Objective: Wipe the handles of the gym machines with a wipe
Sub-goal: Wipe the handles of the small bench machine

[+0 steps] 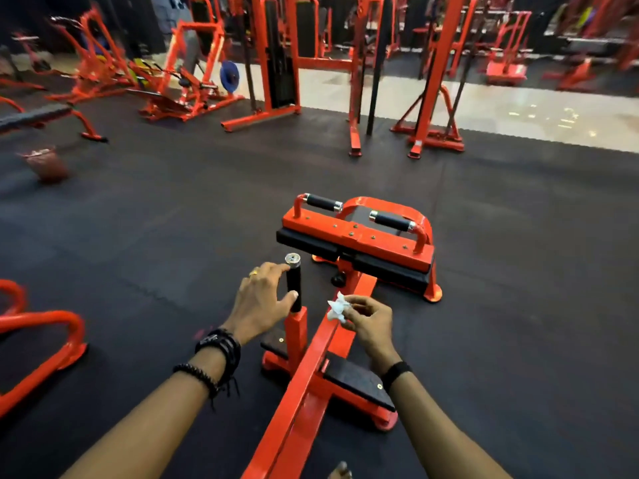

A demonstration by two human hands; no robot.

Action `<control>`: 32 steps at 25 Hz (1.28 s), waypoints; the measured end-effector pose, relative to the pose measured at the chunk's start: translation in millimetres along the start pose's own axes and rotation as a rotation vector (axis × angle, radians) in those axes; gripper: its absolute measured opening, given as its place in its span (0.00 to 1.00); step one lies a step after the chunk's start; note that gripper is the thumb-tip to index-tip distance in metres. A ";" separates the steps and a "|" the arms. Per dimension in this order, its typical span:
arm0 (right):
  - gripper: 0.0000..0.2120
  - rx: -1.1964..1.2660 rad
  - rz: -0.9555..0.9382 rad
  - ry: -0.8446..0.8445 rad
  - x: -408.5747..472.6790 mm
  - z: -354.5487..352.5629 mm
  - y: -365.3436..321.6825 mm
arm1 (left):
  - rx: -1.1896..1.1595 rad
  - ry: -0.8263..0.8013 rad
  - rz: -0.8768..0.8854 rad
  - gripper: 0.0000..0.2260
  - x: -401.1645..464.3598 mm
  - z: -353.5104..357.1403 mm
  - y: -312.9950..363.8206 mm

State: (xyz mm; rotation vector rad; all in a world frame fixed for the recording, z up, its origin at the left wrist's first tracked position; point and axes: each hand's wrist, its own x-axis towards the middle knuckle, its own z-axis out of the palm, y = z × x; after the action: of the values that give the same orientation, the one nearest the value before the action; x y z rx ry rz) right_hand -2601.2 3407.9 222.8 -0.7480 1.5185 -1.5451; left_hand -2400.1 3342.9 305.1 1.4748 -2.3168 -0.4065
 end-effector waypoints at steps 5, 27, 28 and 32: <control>0.09 -0.017 0.026 0.013 53.2 36.4 35.2 | 0.033 -0.034 -0.016 0.31 81.2 15.3 -22.9; 0.10 -0.368 0.138 0.097 114.5 112.9 146.8 | 0.029 -0.337 0.202 0.35 195.7 87.5 -36.7; 0.10 -0.359 0.158 0.115 115.9 115.5 144.7 | 0.024 -0.338 0.200 0.34 195.4 87.4 -36.6; 0.10 -0.175 -0.050 0.191 113.1 129.0 82.3 | -0.033 -0.356 0.183 0.34 196.5 89.6 -38.4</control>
State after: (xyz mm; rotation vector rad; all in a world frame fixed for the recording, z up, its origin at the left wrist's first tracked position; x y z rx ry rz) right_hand -2532.4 3251.6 138.8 -0.7585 1.8061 -1.5716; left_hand -2485.7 3152.5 237.7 1.2411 -2.6763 -0.6998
